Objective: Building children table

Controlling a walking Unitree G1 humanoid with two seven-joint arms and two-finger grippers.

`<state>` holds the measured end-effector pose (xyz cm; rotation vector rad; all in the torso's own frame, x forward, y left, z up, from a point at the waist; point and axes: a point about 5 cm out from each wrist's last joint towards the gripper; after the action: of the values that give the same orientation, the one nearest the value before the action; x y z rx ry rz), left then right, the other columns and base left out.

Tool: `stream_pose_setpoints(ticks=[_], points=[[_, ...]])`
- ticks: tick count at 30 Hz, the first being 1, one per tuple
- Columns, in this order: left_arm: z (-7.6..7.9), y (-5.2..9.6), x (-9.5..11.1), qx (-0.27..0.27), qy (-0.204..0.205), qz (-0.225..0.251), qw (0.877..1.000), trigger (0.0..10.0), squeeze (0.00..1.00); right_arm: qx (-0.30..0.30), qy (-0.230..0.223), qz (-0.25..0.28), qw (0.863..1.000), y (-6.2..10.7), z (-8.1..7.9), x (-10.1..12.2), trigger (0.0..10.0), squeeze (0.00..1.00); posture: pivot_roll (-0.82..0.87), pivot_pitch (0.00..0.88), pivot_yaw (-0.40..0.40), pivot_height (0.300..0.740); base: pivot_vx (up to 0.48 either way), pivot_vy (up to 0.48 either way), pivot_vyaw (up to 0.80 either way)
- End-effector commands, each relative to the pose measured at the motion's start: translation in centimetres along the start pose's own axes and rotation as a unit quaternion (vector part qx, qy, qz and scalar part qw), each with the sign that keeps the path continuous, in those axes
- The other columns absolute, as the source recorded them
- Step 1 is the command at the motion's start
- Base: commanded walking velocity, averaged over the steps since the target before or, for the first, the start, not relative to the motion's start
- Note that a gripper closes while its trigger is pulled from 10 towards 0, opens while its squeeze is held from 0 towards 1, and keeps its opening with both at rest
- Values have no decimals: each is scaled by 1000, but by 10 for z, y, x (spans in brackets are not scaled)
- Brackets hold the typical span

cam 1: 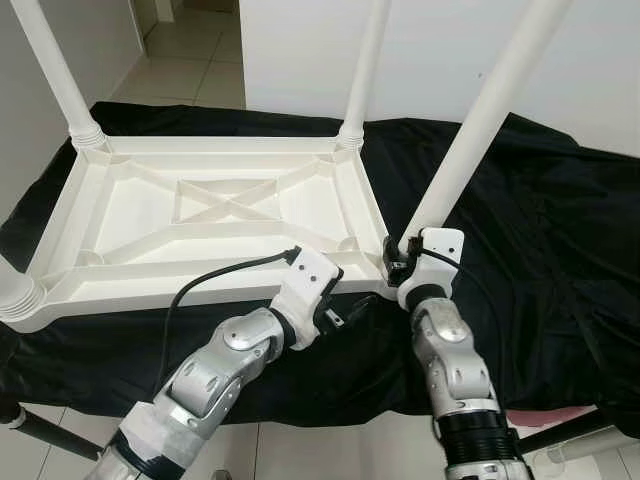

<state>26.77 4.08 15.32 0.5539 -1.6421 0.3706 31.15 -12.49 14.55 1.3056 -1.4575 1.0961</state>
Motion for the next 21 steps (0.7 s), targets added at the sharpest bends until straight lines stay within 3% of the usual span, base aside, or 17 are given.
stream_pose_setpoints(ticks=[1, 4, 5, 7, 8, 18, 19, 20, 21], points=[[11, 0, 3, -69, -1, 9, 998, 10000, 0, -21, -21, -46, 999, 7, 0, -19, 10000, 0, -3, 78, -64, 740, 0, 0, 0], [12, -1, 3, -69, 0, 9, 998, 10000, 0, -16, -21, -46, 999, 8, -3, -16, 10000, 0, -6, 79, -66, 740, 0, 0, 0], [11, -1, 2, -69, -1, 9, 998, 10000, 0, -7, -21, -39, 999, 7, 1, -13, 10000, 631, -7, 79, -68, 740, 0, 0, 0], [11, -1, 2, -69, -2, 8, 998, 10000, 0, -7, -18, -37, 999, 7, 1, -12, 10000, 631, -7, 79, -68, 740, 0, 0, 0], [11, -1, 2, -69, -2, 8, 998, 10000, 0, -8, -16, -36, 999, 7, 1, -11, 10000, 1000, -7, 79, -69, 740, 0, 0, 0], [11, -1, 3, -65, -1, 10, 998, 10000, 0, 36, -14, -27, 999, 7, 8, -4, 10000, 1000, -5, 76, -72, 740, 0, 0, 0], [10, -1, 3, -65, -1, 10, 998, 10000, 0, 52, -11, -26, 998, 7, 10, -4, 10000, 392, -4, 77, -71, 740, 0, 0, 0], [10, -1, 3, -64, -1, 10, 998, 10000, 0, 70, -7, -28, 997, 7, 12, -3, 10000, 0, -4, 77, -71, 740, 0, 0, 0], [10, -1, 3, -64, -1, 10, 998, 10000, 0, 80, -5, -28, 996, 6, 13, -3, 10000, 0, -4, 77, -71, 740, 0, 0, 0]])
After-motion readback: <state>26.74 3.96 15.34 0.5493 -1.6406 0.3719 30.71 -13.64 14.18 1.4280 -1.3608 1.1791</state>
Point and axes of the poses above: a point about 5 cm out from each wrist's last joint towards the gripper, its own y axis pointing back from the gripper into the wrist, its own x axis along the axis of the wrist's last joint, z = x × y, and after that the axes turned 7 degrees about -y, right-handed
